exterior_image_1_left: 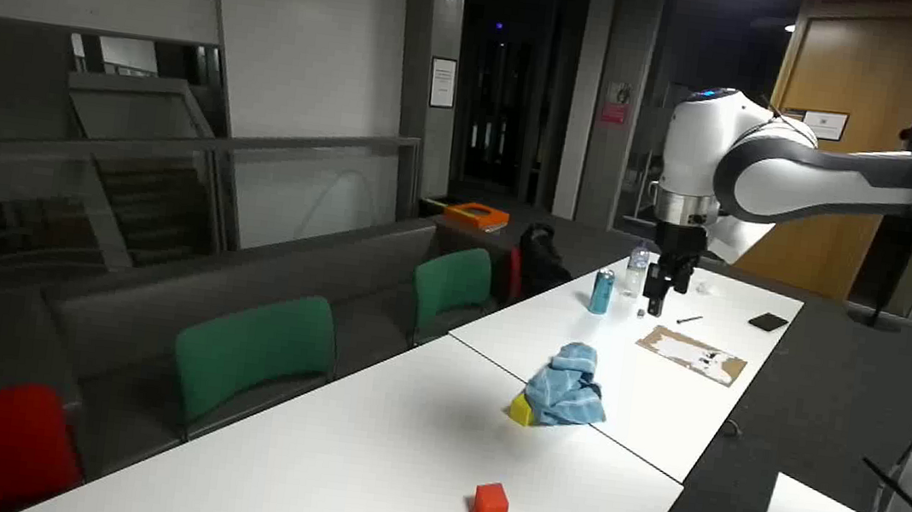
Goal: Move the cloth and slide the yellow block to the bottom on the table
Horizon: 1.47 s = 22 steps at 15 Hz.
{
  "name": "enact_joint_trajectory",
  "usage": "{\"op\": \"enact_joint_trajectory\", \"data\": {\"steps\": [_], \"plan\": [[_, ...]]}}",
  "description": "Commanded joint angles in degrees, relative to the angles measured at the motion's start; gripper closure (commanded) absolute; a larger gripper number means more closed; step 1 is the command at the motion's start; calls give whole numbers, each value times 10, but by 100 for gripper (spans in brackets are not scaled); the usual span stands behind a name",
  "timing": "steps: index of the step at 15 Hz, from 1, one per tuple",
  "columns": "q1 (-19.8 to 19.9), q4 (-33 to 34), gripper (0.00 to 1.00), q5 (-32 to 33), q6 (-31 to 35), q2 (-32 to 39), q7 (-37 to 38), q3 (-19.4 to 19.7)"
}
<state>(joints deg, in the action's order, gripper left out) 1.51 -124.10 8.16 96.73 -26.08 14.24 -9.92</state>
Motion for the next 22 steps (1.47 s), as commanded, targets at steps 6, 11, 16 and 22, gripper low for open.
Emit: {"op": "enact_joint_trajectory", "data": {"steps": [6,11,16,22], "plan": [[-12,1,0,4,-2,1,4,9],[-12,1,0,4,-2,1,4,9],[-12,1,0,4,-2,1,4,9],[-16,40,0,-4,58,57,35,2]]}}
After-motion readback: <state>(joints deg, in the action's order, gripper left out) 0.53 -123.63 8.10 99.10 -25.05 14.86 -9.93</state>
